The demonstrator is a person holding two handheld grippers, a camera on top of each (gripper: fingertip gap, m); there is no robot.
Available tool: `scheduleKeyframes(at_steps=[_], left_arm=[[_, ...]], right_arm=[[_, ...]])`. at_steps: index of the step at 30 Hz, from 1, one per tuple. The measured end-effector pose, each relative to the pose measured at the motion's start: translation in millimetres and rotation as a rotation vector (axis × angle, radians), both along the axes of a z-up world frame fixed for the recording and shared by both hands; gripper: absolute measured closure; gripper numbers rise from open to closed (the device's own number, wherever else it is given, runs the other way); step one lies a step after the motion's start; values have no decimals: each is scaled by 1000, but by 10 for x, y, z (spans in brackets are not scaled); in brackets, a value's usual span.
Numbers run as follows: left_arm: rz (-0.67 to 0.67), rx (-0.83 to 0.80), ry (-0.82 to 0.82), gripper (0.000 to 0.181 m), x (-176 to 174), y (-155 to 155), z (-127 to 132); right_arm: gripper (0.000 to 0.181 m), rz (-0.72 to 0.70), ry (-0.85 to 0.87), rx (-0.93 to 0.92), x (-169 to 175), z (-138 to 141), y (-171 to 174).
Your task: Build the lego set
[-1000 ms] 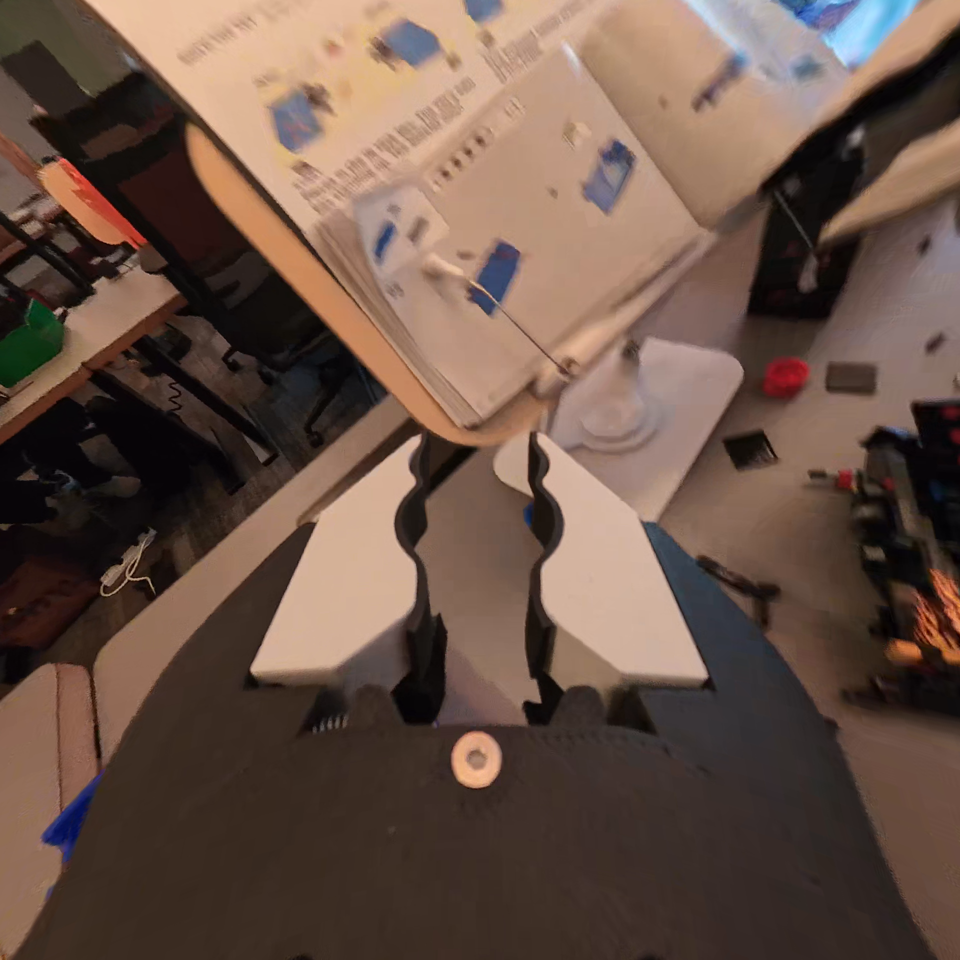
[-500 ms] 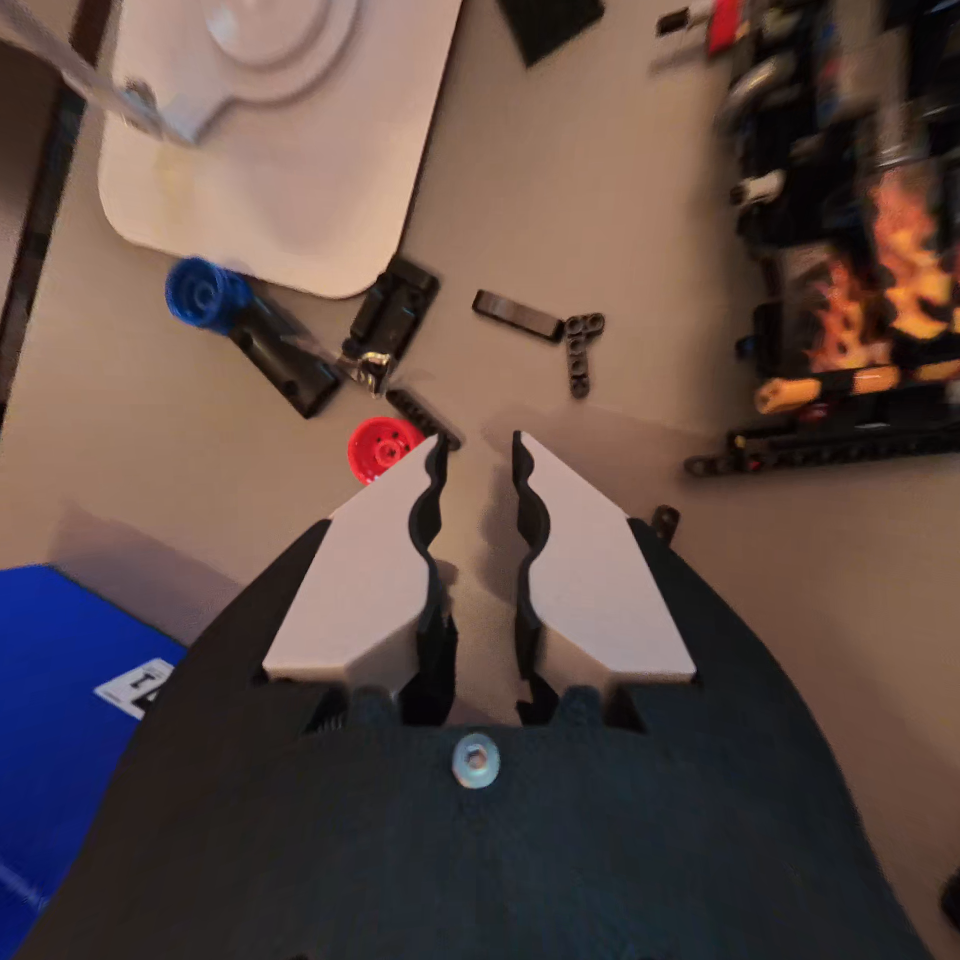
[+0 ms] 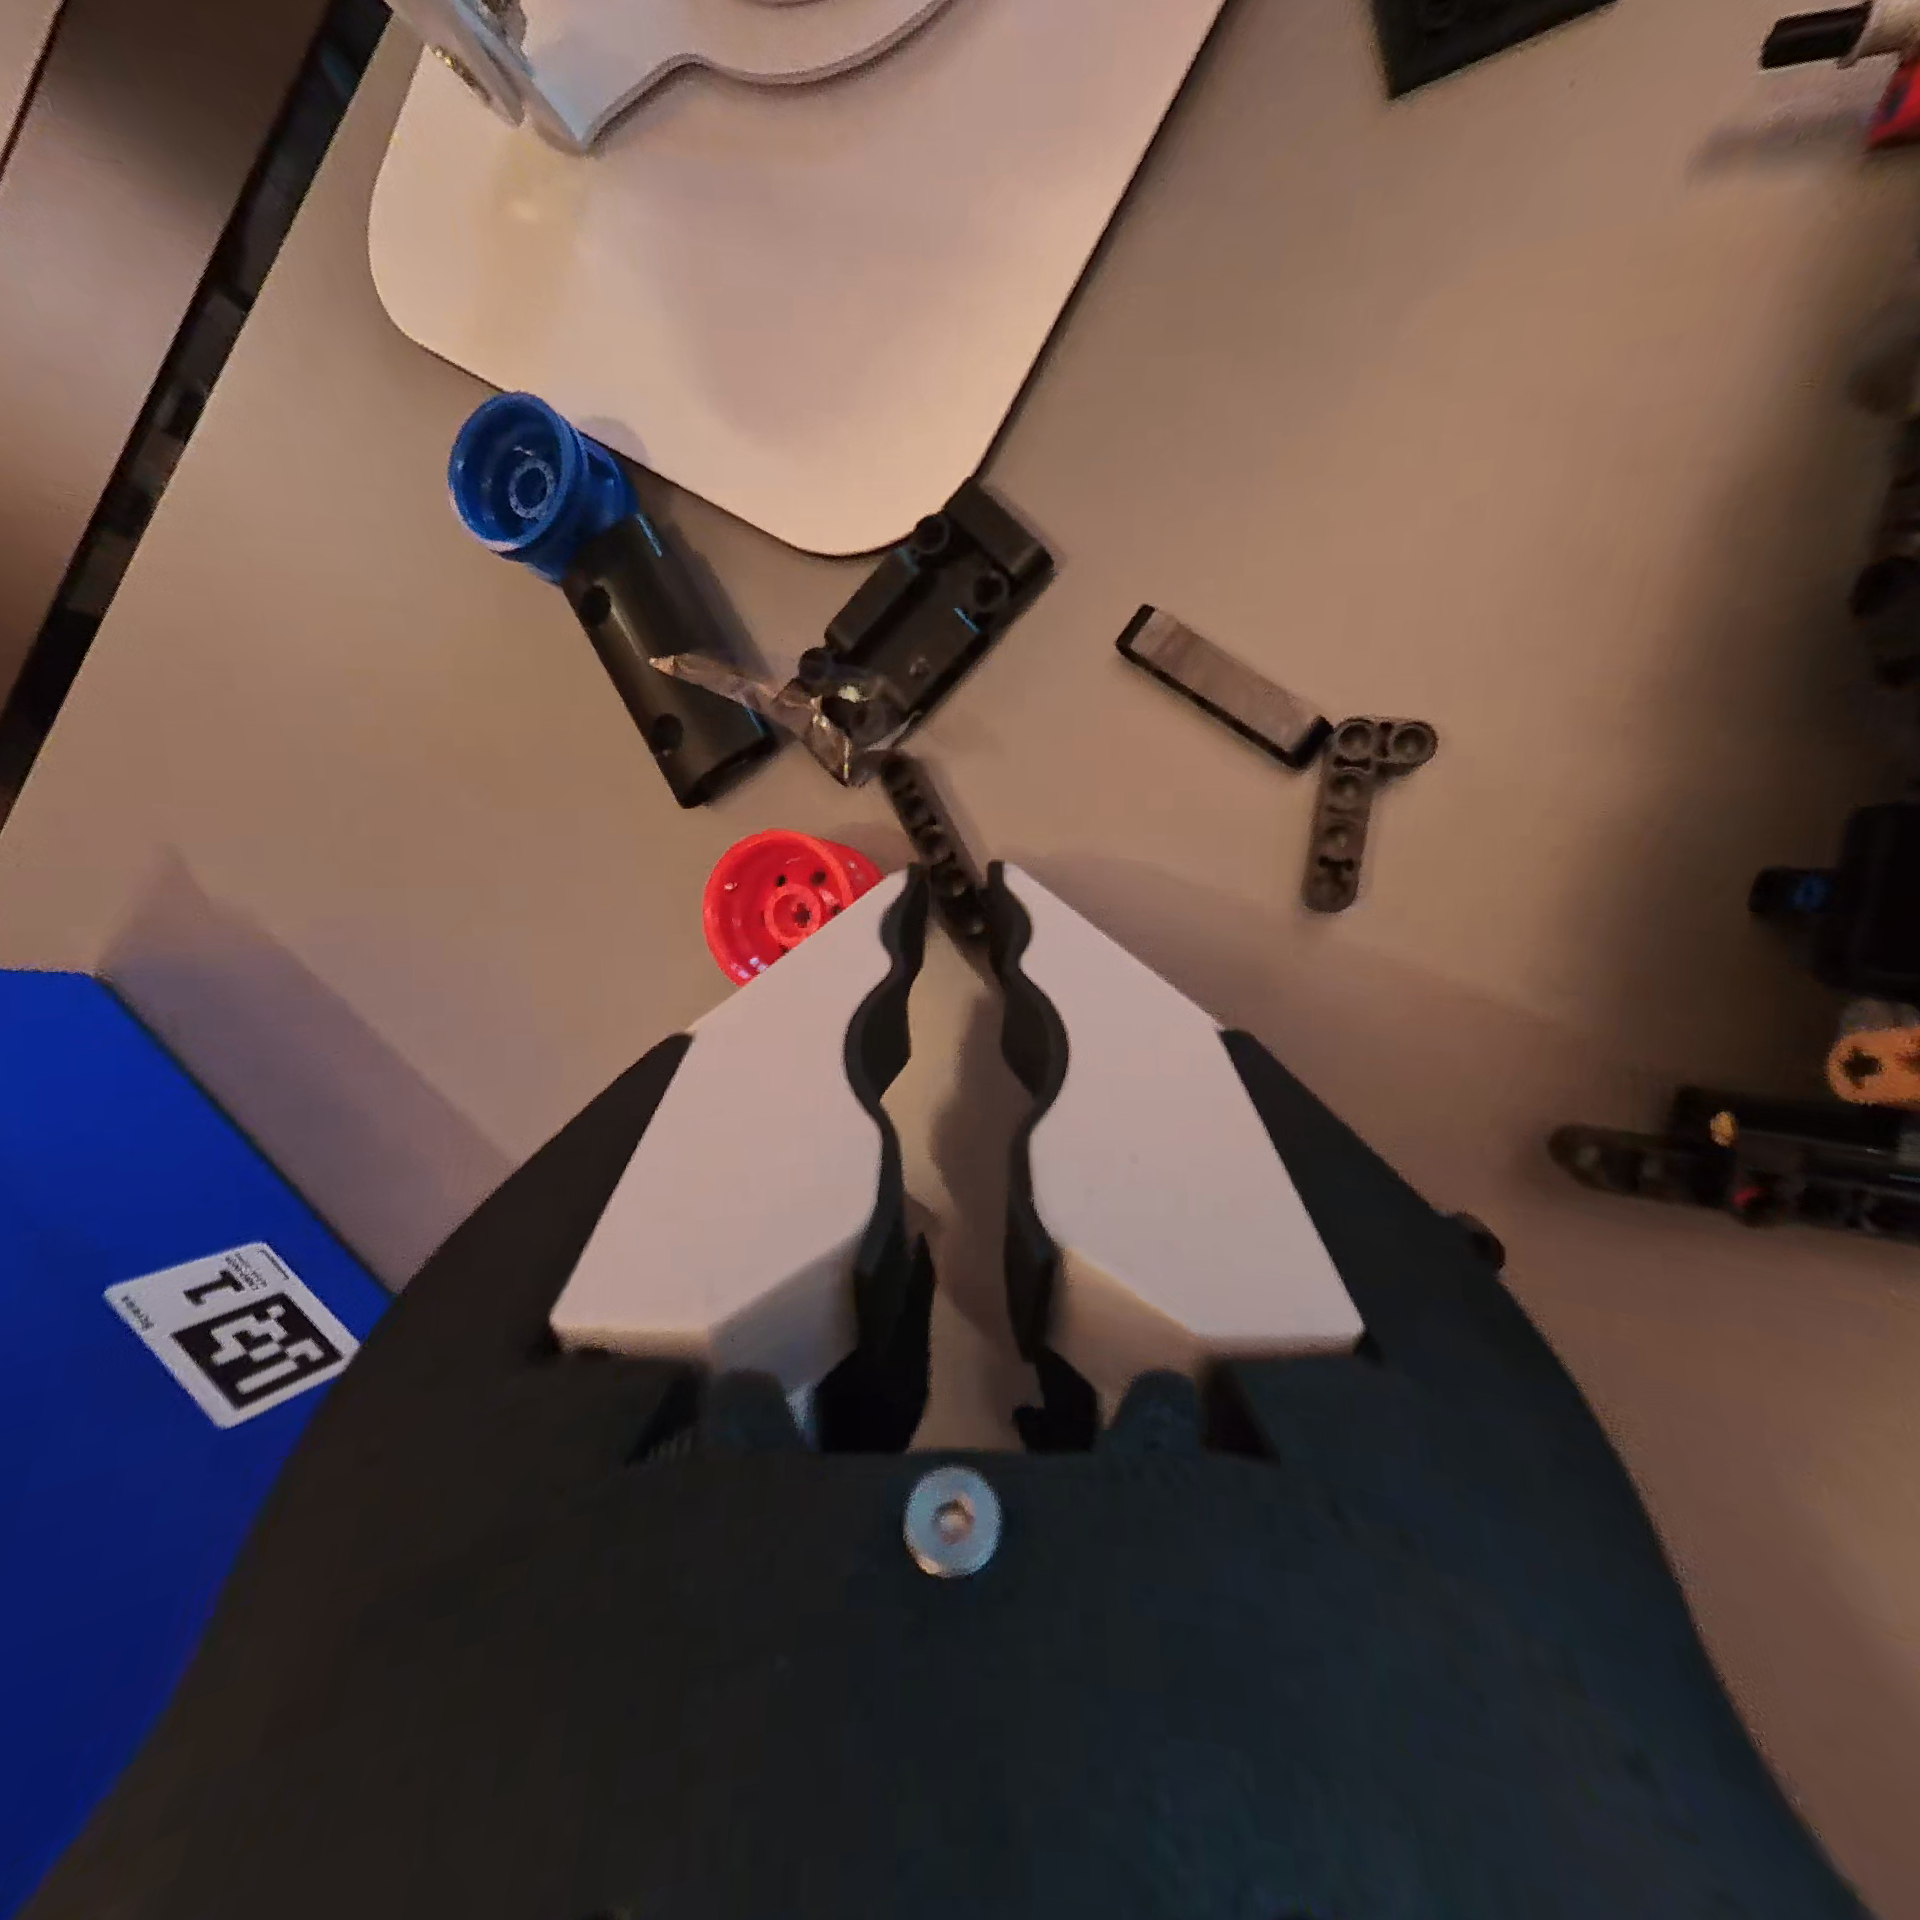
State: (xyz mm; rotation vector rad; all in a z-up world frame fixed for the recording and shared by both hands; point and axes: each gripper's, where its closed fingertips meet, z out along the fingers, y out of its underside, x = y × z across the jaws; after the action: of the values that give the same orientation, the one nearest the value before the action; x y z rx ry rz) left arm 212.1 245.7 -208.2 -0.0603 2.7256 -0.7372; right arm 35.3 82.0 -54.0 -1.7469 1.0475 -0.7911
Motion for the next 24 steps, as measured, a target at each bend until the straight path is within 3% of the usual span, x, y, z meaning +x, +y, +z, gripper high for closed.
scheduleKeyframes(at_steps=[11,17,24], left_arm=[[-79,-42,-59,175,-80,-40,129],[-163,-103,-188,175,-391,-12,647],[-264,-192,-275,175,-1098,-8,1251]], right_arm=[[157,-26,-23,14,-71,42,-134],[156,19,-28,-66,-209,46,-15],[160,125,-84,-186,-432,71,411]])
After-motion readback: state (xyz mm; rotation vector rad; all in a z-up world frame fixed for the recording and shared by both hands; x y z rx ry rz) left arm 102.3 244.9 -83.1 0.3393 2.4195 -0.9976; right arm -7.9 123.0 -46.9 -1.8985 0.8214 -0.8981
